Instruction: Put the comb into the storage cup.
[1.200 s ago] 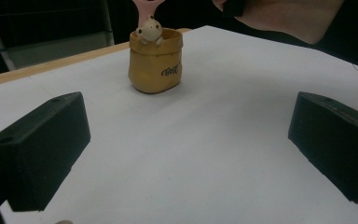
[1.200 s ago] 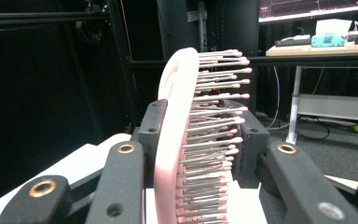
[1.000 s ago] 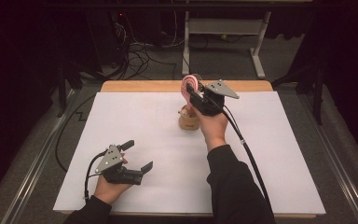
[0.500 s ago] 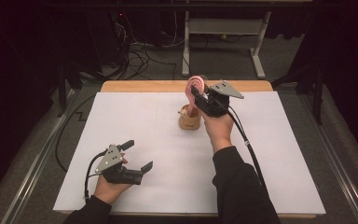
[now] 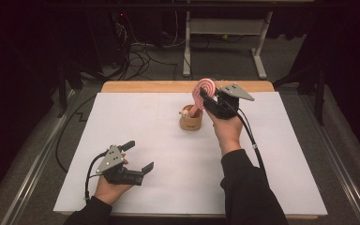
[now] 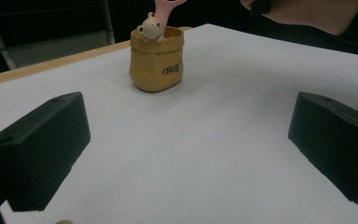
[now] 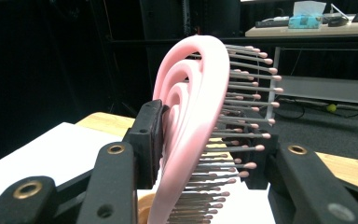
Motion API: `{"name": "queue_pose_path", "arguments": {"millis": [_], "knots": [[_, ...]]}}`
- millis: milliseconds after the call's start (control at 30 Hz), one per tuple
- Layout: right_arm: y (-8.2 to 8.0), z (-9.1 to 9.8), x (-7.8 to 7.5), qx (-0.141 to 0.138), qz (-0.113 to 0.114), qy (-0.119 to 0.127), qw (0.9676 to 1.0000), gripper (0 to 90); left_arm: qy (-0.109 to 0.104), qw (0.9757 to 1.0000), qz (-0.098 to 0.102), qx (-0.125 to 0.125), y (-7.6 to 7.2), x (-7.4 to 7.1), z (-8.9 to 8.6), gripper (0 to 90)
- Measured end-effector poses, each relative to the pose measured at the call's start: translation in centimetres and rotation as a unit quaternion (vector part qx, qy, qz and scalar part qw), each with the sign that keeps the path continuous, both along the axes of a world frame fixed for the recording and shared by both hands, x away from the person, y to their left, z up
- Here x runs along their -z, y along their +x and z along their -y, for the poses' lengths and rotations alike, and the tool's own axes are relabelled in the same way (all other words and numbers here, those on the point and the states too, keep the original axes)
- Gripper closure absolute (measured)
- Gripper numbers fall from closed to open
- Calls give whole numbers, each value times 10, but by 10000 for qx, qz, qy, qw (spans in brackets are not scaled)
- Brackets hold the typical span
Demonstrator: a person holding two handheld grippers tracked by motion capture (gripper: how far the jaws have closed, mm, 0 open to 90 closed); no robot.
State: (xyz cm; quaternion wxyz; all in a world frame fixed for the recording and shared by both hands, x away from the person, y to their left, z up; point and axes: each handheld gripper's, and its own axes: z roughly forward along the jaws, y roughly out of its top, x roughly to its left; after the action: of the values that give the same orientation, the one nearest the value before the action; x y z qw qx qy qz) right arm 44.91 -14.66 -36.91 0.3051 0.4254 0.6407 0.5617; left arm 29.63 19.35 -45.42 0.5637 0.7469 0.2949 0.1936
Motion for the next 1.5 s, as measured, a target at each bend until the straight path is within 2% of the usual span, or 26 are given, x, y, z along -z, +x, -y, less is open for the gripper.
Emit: {"name": "queue_pose_path", "arguments": {"millis": [300, 1067, 1500], "knots": [[-1, 12, 5, 88, -75, 49, 9999, 551, 12, 10000, 0, -6, 0, 0, 0, 0], [-2, 28, 13, 279, -393, 173, 9987, 416, 41, 10000, 7, 4, 0, 0, 1, 0], [-1, 33, 17, 238, -435, 82, 9987, 351, 69, 10000, 15, 17, 0, 0, 1, 0]]}}
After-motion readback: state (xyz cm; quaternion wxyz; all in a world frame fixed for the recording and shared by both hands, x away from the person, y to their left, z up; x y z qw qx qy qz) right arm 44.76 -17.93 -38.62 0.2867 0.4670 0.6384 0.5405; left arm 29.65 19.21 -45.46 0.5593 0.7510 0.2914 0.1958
